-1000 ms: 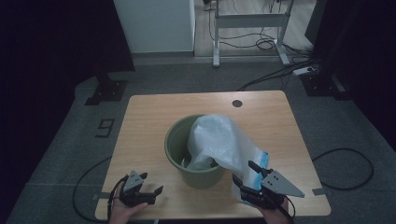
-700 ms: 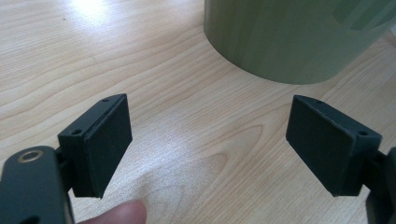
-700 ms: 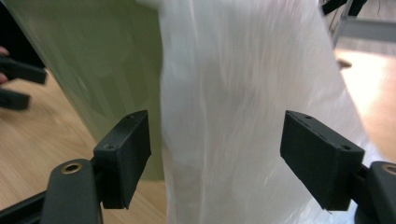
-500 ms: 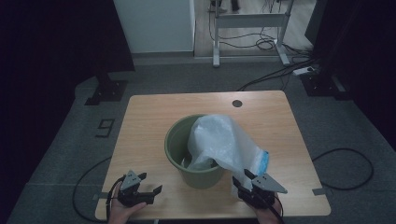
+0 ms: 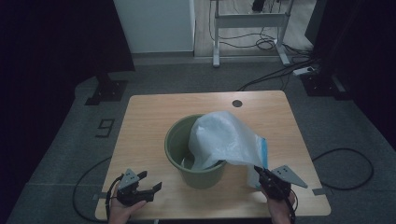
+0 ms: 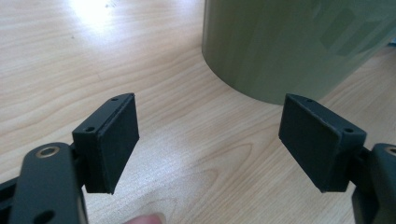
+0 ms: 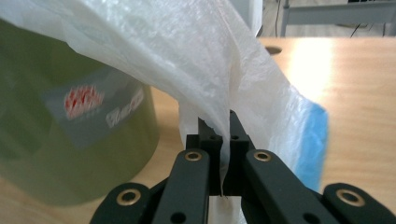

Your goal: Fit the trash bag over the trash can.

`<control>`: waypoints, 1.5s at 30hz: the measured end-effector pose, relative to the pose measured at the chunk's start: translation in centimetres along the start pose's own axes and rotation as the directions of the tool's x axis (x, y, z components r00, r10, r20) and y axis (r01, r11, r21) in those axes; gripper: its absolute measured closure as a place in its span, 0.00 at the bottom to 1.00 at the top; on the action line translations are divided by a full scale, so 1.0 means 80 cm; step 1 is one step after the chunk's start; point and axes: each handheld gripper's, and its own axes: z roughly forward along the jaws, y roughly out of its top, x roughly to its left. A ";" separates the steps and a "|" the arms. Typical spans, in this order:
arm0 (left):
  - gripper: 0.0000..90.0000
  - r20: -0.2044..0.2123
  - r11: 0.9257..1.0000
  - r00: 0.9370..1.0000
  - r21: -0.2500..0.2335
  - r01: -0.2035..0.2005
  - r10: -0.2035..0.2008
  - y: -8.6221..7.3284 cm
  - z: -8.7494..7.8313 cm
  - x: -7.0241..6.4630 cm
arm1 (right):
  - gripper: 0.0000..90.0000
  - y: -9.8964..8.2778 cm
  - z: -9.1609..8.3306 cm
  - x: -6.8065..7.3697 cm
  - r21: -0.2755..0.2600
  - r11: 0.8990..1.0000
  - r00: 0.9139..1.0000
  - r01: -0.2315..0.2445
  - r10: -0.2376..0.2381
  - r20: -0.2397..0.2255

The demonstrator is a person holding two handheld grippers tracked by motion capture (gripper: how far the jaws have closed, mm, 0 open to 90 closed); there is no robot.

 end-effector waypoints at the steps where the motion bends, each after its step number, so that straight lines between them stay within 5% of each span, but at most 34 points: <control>1: 0.22 -0.004 1.000 1.000 -0.004 0.002 -0.002 0.002 -0.001 -0.001 | 0.99 0.004 -0.001 -0.002 -0.010 1.000 1.000 -0.002 0.002 0.002; 8: 0.23 -0.028 0.999 1.000 -0.044 0.011 -0.012 0.029 -0.018 -0.018 | 0.99 0.048 -0.014 -0.010 -0.095 0.995 1.000 -0.014 0.013 -0.015; 16: 0.22 -0.081 0.997 0.996 -0.075 -0.026 0.020 0.052 -0.037 -0.033 | 0.99 0.095 -0.026 -0.003 -0.173 0.984 0.998 -0.032 0.023 -0.052; 21: 0.21 -0.101 0.991 0.993 -0.111 -0.069 0.057 0.069 -0.053 -0.046 | 0.99 0.131 -0.032 0.021 -0.215 0.976 0.996 0.041 -0.056 -0.068; 26: 0.23 -0.054 0.985 0.996 -0.154 -0.080 0.073 0.082 -0.060 -0.057 | 0.99 0.145 -0.030 0.036 -0.233 0.970 0.992 0.073 -0.096 -0.086; 34: 0.23 -0.044 0.977 0.994 -0.185 -0.102 0.096 0.096 -0.059 -0.068 | 0.99 0.152 -0.022 0.057 -0.232 0.967 0.982 0.100 -0.134 -0.134; 45: 0.24 0.003 0.972 0.991 -0.195 -0.130 0.133 0.120 -0.056 -0.092 | 0.99 0.151 -0.026 0.088 -0.204 0.967 0.959 0.152 -0.195 -0.208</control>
